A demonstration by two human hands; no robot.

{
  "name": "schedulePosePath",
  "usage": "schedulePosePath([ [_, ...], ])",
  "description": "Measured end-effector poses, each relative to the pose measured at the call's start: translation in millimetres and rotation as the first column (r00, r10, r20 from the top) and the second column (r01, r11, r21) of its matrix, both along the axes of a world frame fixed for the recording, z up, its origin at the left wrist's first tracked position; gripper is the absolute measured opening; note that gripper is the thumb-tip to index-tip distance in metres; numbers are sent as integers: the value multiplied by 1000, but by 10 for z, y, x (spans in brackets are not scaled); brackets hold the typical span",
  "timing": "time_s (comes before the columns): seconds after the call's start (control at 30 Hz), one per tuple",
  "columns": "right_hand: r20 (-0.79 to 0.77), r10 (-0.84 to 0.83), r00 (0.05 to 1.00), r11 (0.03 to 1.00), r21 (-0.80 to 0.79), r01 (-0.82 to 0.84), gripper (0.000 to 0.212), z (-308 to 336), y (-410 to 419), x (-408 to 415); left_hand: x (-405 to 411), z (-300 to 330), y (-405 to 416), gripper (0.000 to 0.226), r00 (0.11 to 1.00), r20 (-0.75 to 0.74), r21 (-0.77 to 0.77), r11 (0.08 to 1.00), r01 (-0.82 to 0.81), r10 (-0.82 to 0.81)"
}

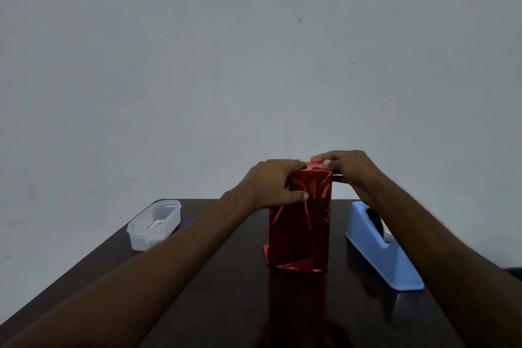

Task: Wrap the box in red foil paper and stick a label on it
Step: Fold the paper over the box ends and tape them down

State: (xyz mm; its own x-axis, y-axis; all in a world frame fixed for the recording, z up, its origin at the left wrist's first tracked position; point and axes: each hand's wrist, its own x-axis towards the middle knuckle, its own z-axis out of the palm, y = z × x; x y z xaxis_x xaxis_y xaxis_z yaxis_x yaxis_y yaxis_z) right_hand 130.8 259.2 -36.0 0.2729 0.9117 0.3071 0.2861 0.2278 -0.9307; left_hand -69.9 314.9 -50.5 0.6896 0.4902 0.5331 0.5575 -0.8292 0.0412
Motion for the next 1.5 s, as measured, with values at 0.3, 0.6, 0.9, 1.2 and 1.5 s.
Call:
schedulePosePath([
  [0.3, 579, -388, 717, 866, -37, 498, 14, -316, -267, 405, 86, -19, 21, 77, 1000, 30, 6, 1000, -7, 7],
  [0.6, 896, -182, 406, 644, -203, 738, 16, -481, -712, 607, 330, -28, -28, 79, 999, 39, -24, 1000, -18, 19],
  [0.9, 765, -228, 602, 617, -365, 697, 15, -377, -762, 594, 491, -19, -95, 79, 999, 52, -42, 999, -14, 16],
  [1.2, 639, -399, 658, 696, -256, 671, 29, -471, -718, 604, 493, -52, -21, 81, 999, 49, -49, 999, -15, 17],
  [1.5, 102, -625, 774, 739, -243, 628, 23, -806, -950, 715, 497, -77, -20, 89, 998, 53, -59, 998, -27, 31],
])
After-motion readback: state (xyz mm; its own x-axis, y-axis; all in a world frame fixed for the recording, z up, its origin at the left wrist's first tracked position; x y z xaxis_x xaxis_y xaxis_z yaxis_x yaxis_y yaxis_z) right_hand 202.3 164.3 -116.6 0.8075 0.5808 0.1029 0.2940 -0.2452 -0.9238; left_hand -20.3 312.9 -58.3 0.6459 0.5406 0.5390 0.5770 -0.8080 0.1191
